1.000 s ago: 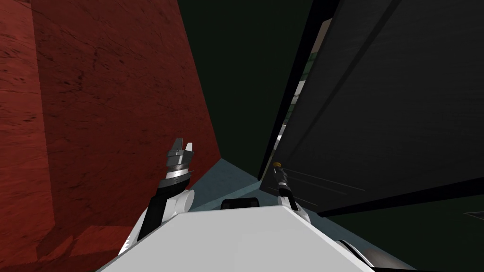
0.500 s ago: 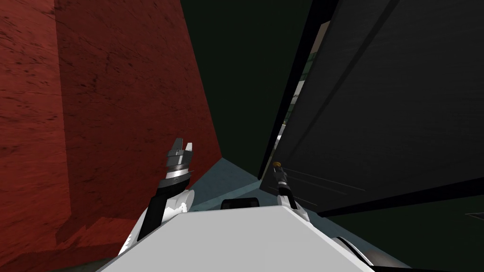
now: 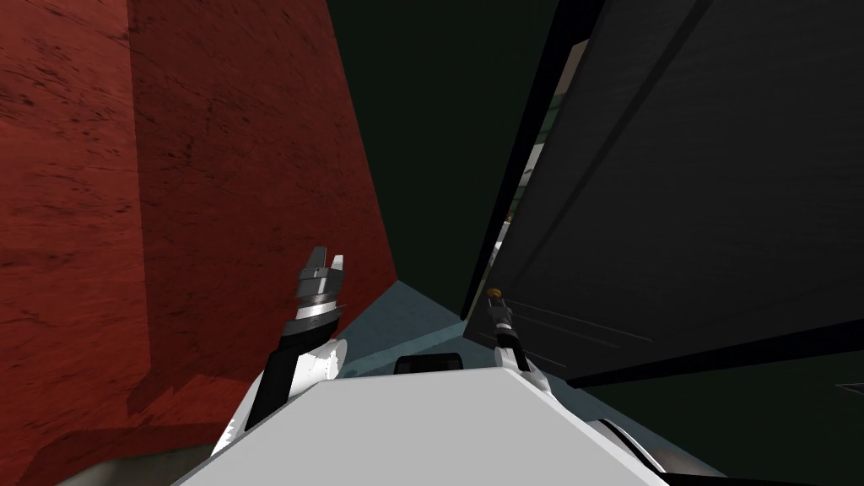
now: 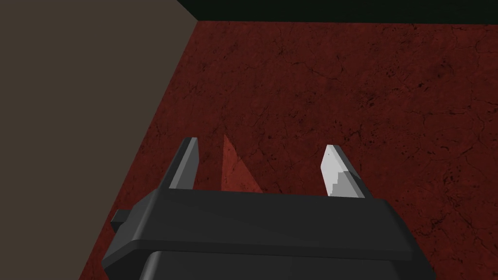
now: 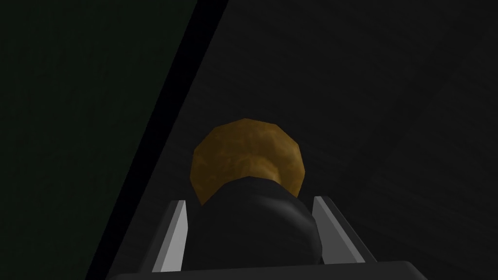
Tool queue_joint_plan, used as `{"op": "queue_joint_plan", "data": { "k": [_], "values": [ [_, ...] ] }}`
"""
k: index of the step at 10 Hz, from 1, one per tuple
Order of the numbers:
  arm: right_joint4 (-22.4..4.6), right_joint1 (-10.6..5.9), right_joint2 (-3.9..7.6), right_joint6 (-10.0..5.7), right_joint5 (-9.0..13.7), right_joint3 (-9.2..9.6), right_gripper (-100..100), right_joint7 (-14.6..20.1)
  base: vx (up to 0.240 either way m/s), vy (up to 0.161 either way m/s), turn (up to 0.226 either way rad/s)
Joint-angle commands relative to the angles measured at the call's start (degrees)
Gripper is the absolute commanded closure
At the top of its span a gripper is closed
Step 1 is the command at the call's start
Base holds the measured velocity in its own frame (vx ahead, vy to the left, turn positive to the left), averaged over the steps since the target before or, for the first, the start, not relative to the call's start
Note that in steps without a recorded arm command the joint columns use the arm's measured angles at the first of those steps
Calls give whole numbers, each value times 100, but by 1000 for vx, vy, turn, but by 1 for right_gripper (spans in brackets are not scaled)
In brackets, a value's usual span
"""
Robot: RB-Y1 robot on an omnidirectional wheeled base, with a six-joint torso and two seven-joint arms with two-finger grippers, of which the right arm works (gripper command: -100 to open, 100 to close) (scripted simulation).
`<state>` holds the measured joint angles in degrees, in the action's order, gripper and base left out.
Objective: Pull the door open
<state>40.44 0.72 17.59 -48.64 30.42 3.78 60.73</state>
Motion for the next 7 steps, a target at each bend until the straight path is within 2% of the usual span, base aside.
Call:
{"op": "queue_joint_plan", "data": {
  "k": [1, 2, 7],
  "values": [
    [-40, -26, -3, 0, 41, 17, 100, 286, -33, 0, 20],
    [-40, -26, -3, 0, 41, 17, 100, 316, -22, 0, 11],
    [-110, -113, 15, 10, 163, 65, 100, 1108, -32, -5, 29]
  ]
}}
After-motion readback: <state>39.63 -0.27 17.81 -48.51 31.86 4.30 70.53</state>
